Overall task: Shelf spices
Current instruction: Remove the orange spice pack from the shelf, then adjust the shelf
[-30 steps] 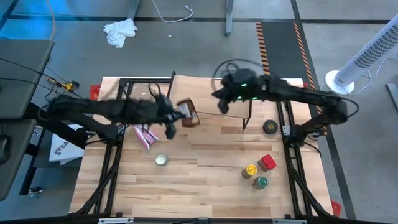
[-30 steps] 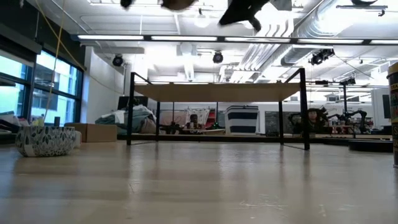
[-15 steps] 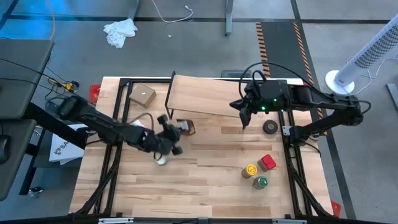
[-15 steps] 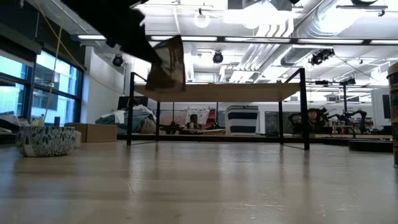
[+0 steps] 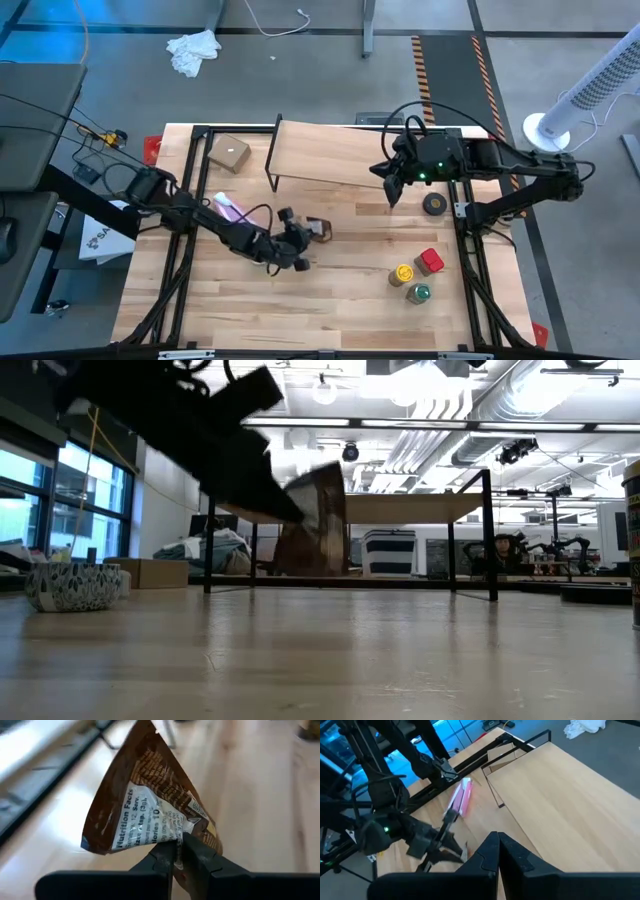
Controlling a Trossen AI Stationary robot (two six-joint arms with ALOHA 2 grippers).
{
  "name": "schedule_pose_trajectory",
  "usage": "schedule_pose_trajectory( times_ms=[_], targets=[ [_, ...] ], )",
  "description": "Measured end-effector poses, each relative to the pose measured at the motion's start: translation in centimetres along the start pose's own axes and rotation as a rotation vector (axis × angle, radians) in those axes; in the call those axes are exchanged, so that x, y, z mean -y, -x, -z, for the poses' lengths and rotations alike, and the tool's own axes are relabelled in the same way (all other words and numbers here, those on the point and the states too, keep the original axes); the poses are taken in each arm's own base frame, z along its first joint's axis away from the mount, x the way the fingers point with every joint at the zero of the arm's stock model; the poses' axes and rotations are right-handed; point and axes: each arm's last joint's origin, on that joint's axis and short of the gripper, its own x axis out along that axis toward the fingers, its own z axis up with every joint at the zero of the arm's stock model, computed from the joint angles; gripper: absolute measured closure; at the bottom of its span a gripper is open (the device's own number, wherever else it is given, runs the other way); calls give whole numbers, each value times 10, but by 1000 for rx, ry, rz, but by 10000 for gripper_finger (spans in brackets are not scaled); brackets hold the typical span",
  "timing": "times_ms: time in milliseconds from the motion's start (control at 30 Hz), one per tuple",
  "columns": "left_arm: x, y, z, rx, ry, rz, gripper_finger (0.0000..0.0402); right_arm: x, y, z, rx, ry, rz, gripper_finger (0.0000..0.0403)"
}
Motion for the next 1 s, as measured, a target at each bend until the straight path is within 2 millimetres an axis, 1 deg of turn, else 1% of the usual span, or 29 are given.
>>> schedule_pose_trajectory(
  times_ms=[100, 200, 333, 400, 467, 567, 667, 733, 800, 933, 1000],
  targets=[
    [7, -6, 9, -40, -21, 64, 358, 1, 0, 0, -8, 12, 5, 403],
    [12, -12, 16, -65, 3, 99, 345, 1, 0, 1, -10, 26, 4, 403],
    [15, -14, 15, -42, 39, 129, 325, 0, 0, 1, -21, 31, -12, 403],
    [15, -12, 8, -24, 57, 146, 312, 0, 0, 1, -30, 36, -26, 403],
    [13, -8, -5, 7, 91, 177, 297, 0, 0, 2, -38, 37, -38, 403],
    [9, 0, -26, 43, 195, 256, 273, -1, 0, 2, -42, 39, -45, 403],
    [1, 6, -40, 44, 272, 313, 248, -1, 0, 2, -41, 60, -45, 403],
    [-11, 13, -52, 43, 323, 305, 233, -1, 0, 2, -41, 72, -45, 403],
    [-31, 23, -67, 56, 373, 281, 219, -1, 0, 2, -40, 94, -46, 402],
    [-83, 53, -99, 112, 450, 214, 200, 0, 0, 2, -37, 138, -38, 396],
    [-109, 70, -111, 140, 483, 156, 197, 3, -1, 2, -41, 139, 0, 396]
  ],
)
